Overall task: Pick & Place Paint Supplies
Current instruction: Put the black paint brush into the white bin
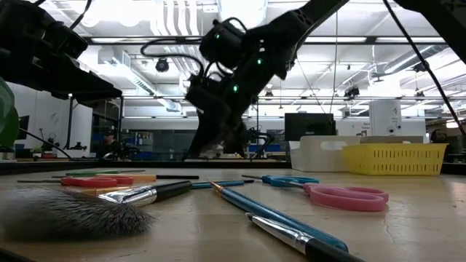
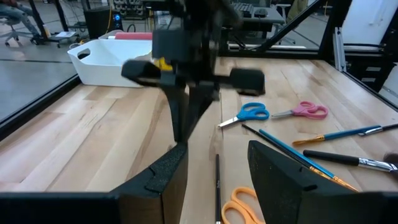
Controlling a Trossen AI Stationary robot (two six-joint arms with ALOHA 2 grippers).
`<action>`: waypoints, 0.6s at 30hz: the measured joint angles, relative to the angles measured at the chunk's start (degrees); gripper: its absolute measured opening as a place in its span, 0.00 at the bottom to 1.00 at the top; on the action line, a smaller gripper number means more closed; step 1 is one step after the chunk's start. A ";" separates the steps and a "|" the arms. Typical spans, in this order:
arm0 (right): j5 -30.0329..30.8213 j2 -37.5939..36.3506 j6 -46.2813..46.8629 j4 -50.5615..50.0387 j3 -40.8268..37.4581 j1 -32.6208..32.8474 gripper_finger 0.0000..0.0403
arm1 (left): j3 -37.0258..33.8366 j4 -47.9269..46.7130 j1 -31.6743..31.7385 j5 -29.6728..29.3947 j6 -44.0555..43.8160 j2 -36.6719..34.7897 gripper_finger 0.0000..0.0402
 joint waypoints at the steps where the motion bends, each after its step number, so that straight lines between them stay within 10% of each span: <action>1: 0.02 -0.65 0.46 -0.04 0.01 -0.13 0.04 | 0.01 0.02 0.01 0.00 0.00 -0.02 0.42; 18: 5.54 -19.05 5.67 -9.68 -0.08 -6.40 0.04 | 0.01 0.01 0.01 0.02 0.00 -0.02 0.42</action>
